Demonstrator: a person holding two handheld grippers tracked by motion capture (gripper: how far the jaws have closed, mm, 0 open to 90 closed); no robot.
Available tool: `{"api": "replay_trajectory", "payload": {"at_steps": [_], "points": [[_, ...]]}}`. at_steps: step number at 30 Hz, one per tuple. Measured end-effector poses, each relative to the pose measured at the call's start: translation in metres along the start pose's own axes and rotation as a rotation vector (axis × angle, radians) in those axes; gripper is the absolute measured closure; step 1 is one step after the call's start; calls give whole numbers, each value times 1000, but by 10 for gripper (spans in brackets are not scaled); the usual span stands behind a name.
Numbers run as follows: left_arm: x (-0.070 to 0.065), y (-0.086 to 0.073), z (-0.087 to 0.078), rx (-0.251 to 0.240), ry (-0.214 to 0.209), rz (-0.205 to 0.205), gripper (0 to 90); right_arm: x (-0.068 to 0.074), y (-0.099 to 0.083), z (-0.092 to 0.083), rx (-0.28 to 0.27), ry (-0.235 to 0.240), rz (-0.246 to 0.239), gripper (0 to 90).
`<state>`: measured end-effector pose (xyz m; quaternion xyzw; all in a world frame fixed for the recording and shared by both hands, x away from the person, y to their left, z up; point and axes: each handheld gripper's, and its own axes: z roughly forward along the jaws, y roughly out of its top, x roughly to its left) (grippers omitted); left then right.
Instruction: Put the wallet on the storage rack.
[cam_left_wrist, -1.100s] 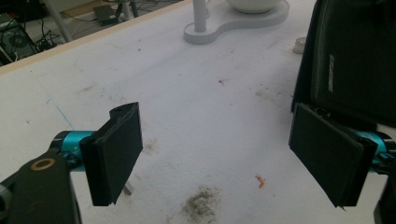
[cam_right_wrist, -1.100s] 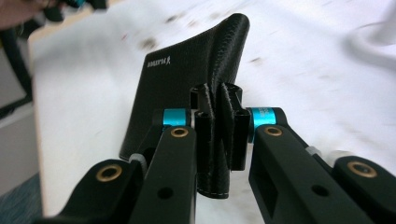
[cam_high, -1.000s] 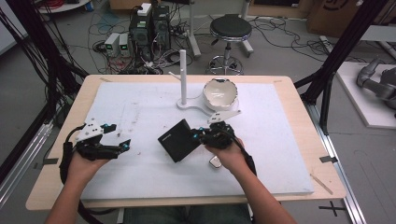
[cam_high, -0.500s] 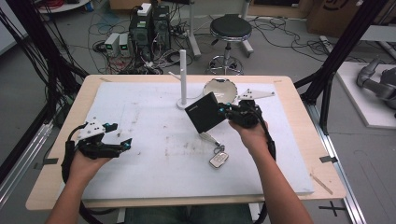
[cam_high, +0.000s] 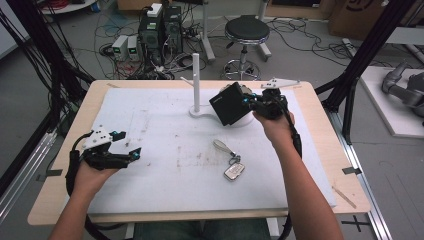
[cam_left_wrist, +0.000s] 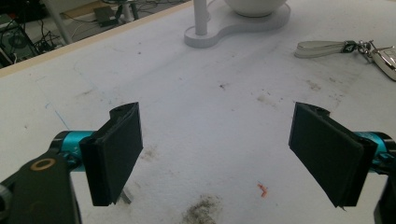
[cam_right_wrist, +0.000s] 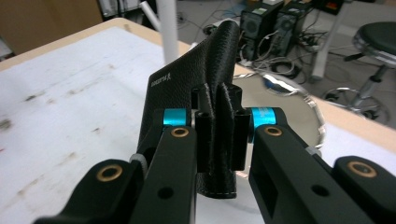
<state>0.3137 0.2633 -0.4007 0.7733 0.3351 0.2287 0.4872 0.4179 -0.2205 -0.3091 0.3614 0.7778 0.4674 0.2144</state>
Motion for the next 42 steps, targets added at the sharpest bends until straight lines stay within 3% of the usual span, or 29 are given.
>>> {"api": "replay_trajectory", "payload": {"at_steps": [9,20,31,42], "points": [[0,1,0,-3,1,1,175,-19,23,1,-10,-74,-33,856],[0,1,-1,-4,1,-1,175,-36,20,20,24,-123,-32,856],[0,1,0,-2,0,4,175,-45,15,31,51,-170,-67,855],[-1,1,0,-1,-1,7,175,-40,13,39,95,-188,-120,854]]}}
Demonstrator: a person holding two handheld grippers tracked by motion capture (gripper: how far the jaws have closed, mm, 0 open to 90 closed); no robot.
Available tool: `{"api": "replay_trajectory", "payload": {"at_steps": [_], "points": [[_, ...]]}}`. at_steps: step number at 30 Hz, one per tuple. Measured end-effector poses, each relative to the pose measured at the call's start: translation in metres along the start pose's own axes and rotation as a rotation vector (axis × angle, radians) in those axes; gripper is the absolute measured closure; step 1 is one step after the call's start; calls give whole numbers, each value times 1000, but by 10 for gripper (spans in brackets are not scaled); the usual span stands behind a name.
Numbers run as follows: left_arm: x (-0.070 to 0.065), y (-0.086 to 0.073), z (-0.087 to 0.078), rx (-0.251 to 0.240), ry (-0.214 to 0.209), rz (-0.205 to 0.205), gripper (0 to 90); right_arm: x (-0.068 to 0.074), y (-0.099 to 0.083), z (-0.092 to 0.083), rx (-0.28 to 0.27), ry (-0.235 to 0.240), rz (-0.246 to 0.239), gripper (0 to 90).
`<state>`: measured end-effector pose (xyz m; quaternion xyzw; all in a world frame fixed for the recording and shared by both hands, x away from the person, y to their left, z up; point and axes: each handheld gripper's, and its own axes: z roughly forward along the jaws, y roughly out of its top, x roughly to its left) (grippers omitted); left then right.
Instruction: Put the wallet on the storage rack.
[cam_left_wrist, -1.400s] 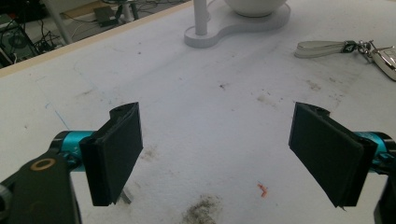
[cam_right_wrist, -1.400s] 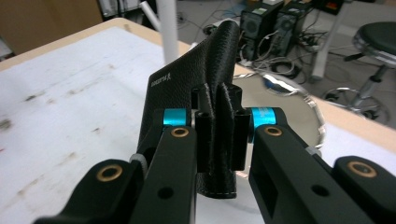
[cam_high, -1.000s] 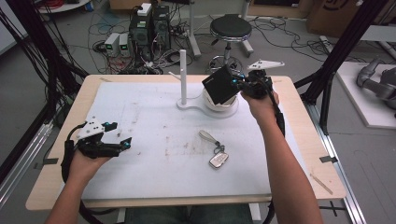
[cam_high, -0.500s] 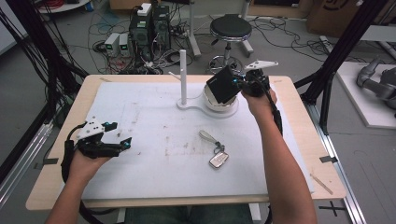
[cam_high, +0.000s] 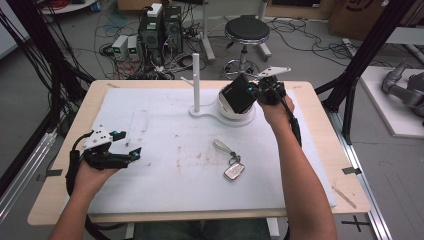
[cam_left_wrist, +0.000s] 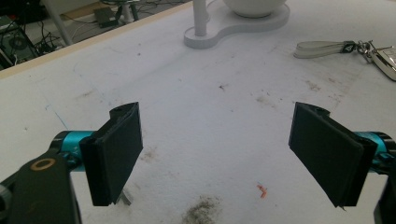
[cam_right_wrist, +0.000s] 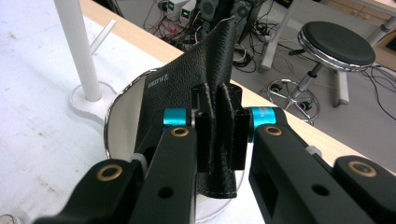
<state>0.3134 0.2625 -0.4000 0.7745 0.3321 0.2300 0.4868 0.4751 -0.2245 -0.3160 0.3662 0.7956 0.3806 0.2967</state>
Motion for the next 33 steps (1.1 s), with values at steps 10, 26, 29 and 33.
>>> {"api": "replay_trajectory", "payload": {"at_steps": [10,26,29,33], "points": [[-1,0,0,0,-5,1,175,6,-12,13,16,6,27,849],[-3,1,3,7,-11,11,174,3,-10,-15,-38,32,104,361],[-4,2,3,2,-14,10,175,6,-11,-30,-39,58,106,318],[-6,4,3,-6,-16,14,175,12,-24,-48,-91,68,94,313]]}}
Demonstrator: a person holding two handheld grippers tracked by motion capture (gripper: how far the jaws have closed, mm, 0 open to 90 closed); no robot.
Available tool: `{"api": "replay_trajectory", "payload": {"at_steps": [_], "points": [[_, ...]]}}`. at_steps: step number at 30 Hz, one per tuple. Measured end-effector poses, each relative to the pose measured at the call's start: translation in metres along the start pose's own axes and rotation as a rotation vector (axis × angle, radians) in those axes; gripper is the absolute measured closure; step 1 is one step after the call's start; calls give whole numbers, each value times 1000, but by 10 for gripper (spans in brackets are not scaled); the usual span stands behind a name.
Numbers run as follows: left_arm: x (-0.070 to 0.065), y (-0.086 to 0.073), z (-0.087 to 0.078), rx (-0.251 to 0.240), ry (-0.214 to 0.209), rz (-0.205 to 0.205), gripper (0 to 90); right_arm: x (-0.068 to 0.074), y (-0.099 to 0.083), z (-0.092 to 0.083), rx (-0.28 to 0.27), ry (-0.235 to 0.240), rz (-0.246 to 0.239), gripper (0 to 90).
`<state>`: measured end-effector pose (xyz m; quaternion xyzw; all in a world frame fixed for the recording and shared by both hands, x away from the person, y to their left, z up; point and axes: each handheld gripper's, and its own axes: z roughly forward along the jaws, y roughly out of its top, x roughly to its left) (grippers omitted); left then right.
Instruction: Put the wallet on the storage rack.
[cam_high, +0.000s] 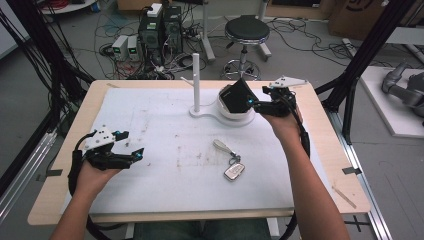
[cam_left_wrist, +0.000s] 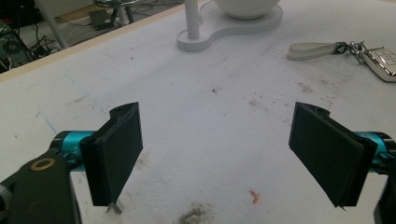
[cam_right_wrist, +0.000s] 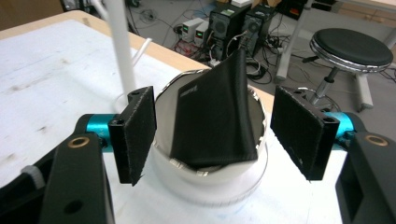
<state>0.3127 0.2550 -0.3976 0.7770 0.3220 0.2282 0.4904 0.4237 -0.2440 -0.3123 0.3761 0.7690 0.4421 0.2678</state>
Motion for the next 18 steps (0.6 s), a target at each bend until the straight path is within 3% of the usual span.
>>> {"api": "replay_trajectory", "payload": {"at_steps": [6,11,18], "points": [[-1,1,2,-4,-2,6,175,7,-27,-22,-33,8,13,293],[-2,1,3,-7,-8,13,175,15,-56,-37,-22,10,24,293],[-5,2,6,-18,-24,22,175,19,-79,-43,-44,-4,79,277]]}}
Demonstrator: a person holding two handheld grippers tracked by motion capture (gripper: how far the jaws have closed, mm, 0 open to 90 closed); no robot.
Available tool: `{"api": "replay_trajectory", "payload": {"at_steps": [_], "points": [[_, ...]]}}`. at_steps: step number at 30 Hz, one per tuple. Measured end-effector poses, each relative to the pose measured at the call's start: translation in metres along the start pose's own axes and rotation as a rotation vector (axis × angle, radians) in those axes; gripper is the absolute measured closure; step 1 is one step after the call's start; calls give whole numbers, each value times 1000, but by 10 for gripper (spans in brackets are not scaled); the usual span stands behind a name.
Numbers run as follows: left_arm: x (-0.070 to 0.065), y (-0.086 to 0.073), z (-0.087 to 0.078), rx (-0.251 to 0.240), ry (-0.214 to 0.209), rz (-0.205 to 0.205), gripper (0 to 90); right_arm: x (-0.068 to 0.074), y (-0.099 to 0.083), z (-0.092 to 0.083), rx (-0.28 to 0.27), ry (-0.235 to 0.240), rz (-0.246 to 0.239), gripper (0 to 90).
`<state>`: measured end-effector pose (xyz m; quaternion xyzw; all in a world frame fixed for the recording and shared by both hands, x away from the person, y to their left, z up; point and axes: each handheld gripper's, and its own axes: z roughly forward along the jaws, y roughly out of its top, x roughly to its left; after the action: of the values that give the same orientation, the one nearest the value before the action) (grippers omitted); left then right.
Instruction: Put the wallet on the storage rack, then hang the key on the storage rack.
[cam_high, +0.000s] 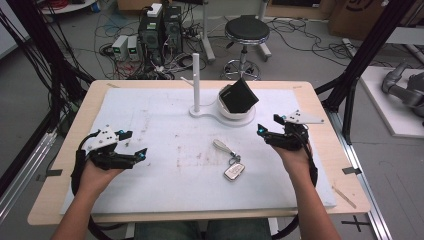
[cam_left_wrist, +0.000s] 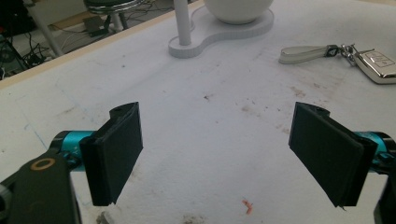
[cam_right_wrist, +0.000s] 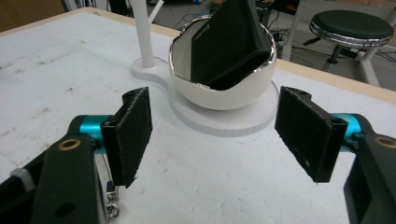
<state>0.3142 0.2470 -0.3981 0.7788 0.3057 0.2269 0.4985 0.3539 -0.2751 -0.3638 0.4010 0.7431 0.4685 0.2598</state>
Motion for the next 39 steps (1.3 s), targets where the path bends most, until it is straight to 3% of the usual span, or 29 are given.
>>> {"api": "replay_trajectory", "payload": {"at_steps": [5,12,24,32,39], "points": [[-1,0,2,2,-6,9,175,5,-11,5,18,2,2,247],[2,3,4,-24,-1,-13,175,13,-23,6,46,36,-18,217],[-4,4,13,12,-21,18,175,16,-25,7,46,38,-18,214],[-5,5,4,0,-1,13,174,32,-25,18,72,90,-56,214],[-1,2,0,-5,9,-6,175,45,-29,34,134,132,-98,214]]}}
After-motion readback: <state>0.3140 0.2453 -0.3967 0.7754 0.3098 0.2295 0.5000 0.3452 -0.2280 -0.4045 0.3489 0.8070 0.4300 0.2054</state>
